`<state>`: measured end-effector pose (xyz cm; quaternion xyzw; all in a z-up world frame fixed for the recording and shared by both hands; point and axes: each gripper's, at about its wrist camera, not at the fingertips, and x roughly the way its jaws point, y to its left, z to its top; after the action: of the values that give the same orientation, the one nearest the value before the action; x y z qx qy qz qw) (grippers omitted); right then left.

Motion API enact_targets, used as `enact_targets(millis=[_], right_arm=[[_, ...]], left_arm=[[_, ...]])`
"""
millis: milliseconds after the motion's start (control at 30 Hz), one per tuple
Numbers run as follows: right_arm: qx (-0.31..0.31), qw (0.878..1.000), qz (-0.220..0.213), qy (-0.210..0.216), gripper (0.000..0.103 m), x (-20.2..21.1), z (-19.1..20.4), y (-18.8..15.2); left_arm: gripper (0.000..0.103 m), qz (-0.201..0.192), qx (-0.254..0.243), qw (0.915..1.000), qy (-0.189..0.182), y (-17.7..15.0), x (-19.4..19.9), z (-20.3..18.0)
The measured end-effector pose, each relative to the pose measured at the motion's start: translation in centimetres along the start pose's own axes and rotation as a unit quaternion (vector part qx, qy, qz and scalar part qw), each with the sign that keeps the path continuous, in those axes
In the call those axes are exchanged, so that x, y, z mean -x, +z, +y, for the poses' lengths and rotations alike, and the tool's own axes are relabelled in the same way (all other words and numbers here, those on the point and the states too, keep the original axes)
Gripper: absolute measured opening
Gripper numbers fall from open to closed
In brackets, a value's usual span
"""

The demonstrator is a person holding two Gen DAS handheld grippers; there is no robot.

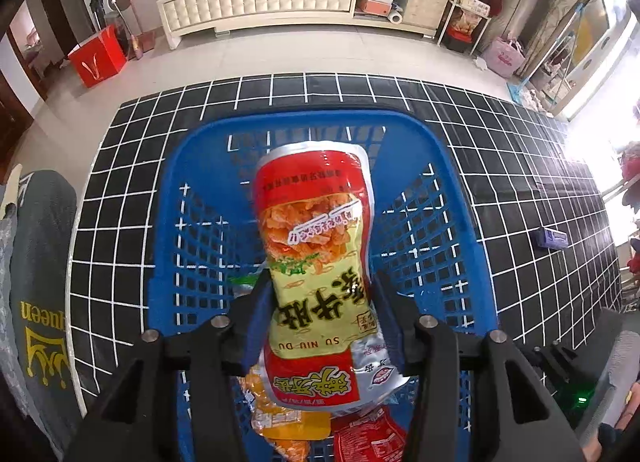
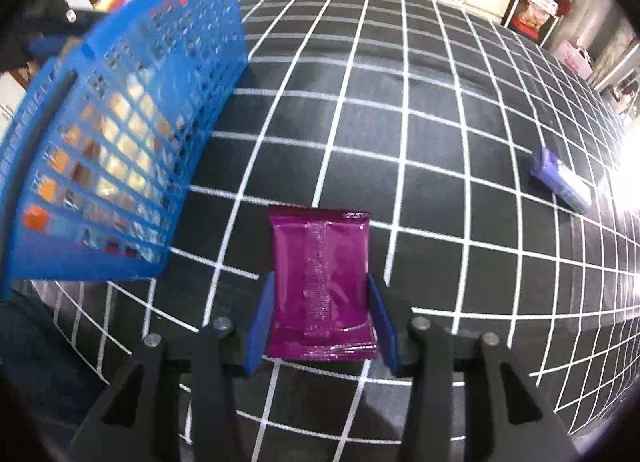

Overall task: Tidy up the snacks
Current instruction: 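Open the left tool to drop the bag into the basket while the right tool grasps the magenta packet, then carry the magenta packet over the blue basket with the right tool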

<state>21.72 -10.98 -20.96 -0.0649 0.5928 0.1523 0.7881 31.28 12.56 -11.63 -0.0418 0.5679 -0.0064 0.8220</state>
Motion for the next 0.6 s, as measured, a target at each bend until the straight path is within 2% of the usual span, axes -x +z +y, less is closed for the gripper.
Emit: enact_targets(millis=[33,167,233,467,600], right_arm=[[-0.003,1.000,-0.005,0.002,0.051,0.6,-0.4,-0.1],[-0.014,1.000,-0.021,0.007,0.051,2.5,-1.2,0.3],[-0.018,0.999,-0.028,0.007,0.051,3.4,-1.7,0.7],[-0.019,0.997,-0.069,0.019,0.051,8.3,-1.7,2.3],[-0.007,0.995,-0.099,0.027,0.051,11.0,-0.1,3.5]], left_arm=[[0.056,0.000,-0.004,1.0000,0.001,0.0,0.0,-0.4],[0.069,-0.010,-0.030,0.9995,0.001,-0.1,0.5,-1.7],[0.069,-0.013,-0.035,0.9993,0.010,-0.2,1.1,-2.0],[0.069,-0.045,-0.023,0.9987,-0.006,-1.7,4.9,-0.8],[0.069,-0.065,-0.006,0.9979,-0.008,-3.3,7.4,0.8]])
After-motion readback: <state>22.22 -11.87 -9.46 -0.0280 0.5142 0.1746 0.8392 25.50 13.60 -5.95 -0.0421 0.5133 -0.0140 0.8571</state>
